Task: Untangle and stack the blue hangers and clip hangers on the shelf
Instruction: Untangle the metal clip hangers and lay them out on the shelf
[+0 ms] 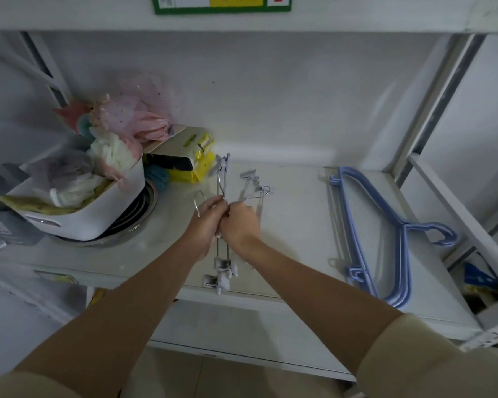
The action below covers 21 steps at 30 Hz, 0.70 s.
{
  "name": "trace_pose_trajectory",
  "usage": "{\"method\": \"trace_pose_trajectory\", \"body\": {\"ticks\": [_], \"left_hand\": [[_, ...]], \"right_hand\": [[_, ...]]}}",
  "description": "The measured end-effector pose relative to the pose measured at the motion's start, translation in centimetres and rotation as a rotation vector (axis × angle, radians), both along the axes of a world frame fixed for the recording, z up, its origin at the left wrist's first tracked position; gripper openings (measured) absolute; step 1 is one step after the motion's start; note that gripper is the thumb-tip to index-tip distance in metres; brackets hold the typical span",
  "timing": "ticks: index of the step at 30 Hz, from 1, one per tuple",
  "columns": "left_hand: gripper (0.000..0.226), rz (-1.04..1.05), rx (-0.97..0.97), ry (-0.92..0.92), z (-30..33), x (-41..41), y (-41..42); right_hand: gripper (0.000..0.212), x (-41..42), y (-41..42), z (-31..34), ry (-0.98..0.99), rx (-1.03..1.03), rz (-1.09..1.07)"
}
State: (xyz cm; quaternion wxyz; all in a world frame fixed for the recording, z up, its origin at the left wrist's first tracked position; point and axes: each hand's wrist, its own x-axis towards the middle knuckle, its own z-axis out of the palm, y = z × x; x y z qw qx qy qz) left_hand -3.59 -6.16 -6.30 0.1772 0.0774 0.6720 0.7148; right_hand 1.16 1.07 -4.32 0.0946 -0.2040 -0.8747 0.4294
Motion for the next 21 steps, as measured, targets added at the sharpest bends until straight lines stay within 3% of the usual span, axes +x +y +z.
{"method": "trace_pose_trajectory", "body": {"ticks": [2,4,9,13,21], "left_hand": [[0.014,0.043,0.012,-0.004,-0.2,-0.3,-0.5],[0.022,0.094,-0.027,-0.019,-0.4,-0.7,-0.9],[0.017,0.2,-0.101,-0.06,-1.2,-1.5,-1.4],[0.011,0.176,-0.024,-0.134,-1.2,-1.6,-0.9],[0.006,0.136,-0.181,-0.097,-2.6,-2.7,0.4]], "right_hand": [[0.026,0.1,-0.5,0.0,0.012,0.106,0.073],[0.026,0.1,-0.9,-0.2,0.003,0.166,0.118],[0.024,-0.4,-0.5,-1.1,-0.065,0.196,0.22],[0.028,-1.0,2.4,-1.3,-0.069,0.025,0.036],[0.032,-2.4,7.4,-3.9,-0.194,0.145,-0.032]]}}
